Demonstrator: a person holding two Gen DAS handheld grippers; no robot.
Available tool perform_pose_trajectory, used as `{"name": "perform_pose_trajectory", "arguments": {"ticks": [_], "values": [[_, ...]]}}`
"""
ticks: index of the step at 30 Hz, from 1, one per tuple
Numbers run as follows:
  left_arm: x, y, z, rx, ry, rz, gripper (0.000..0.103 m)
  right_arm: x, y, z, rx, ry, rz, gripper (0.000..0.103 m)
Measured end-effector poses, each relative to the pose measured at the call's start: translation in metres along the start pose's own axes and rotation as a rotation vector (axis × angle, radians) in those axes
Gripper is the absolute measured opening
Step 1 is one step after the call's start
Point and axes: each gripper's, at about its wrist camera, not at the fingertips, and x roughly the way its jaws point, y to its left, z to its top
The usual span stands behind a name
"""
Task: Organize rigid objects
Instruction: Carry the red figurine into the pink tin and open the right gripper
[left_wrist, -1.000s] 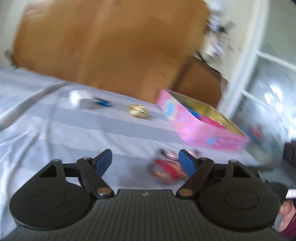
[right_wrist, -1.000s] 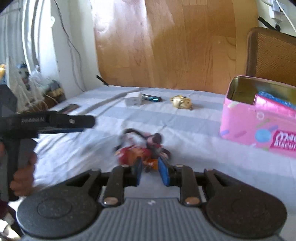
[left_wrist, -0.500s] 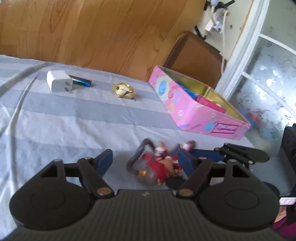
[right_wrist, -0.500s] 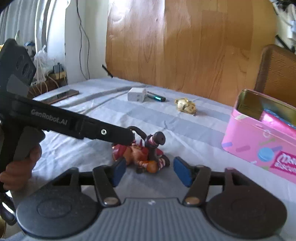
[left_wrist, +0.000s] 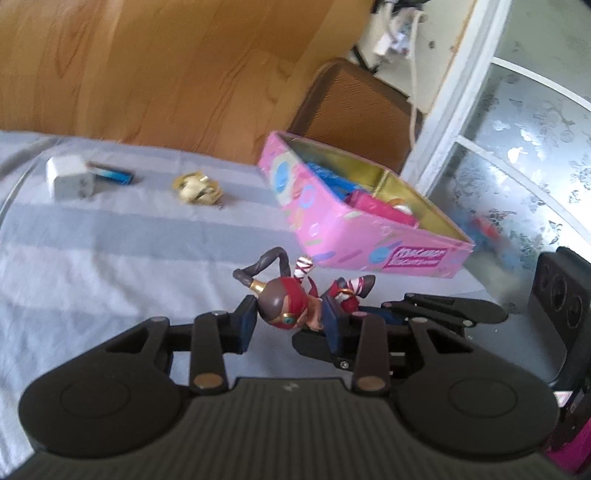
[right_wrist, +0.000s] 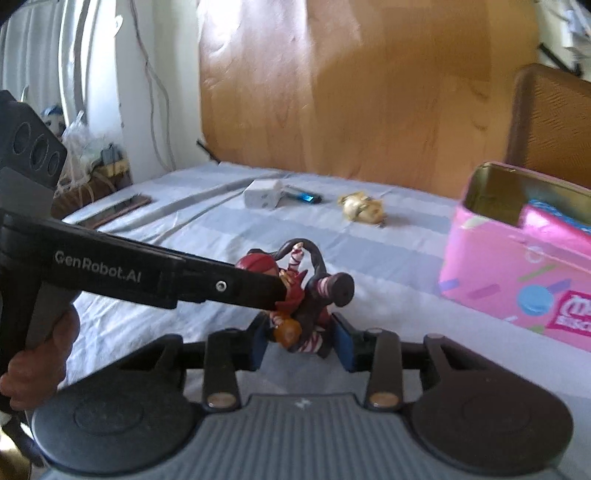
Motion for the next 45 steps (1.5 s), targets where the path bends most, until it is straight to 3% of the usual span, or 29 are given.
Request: {"name": "perform_pose_trajectory", "arguments": {"ticks": [5, 11, 23, 27, 32, 39, 45], "values": [[0.007, -0.032, 0.030, 0.072, -0.042, -0.051, 0.041, -0.030, -0.014, 0.011, -0.020, -0.109, -0.080, 0.036], [0.048, -0.081, 0.074, 0.183, -0.060, -0.096, 0.041, -0.047, -0.054, 0.031, -0.040, -0.234, -0.251, 0.036], [0.160, -0.137, 0.099, 0.254, 0.026, -0.097, 0.042, -0.025, -0.161, 0.038, 0.114, -0.211, -0.405, 0.036], [0.180, -0.150, 0.099, 0.274, 0.000, 0.041, 0.062, -0.010, -0.185, 0.035, 0.167, -0.223, -0.478, 0.038], [0.182, -0.150, 0.092, 0.281, 0.001, 0.223, 0.067, -0.021, -0.193, 0.025, 0.201, -0.258, -0.511, 0.040], [0.140, -0.138, 0.087, 0.272, -0.027, 0.352, 0.067, -0.034, -0.192, 0.019, 0.251, -0.322, -0.469, 0.040], [0.105, -0.128, 0.074, 0.281, -0.048, 0.406, 0.067, -0.046, -0.183, 0.019, 0.312, -0.341, -0.437, 0.040]]}}
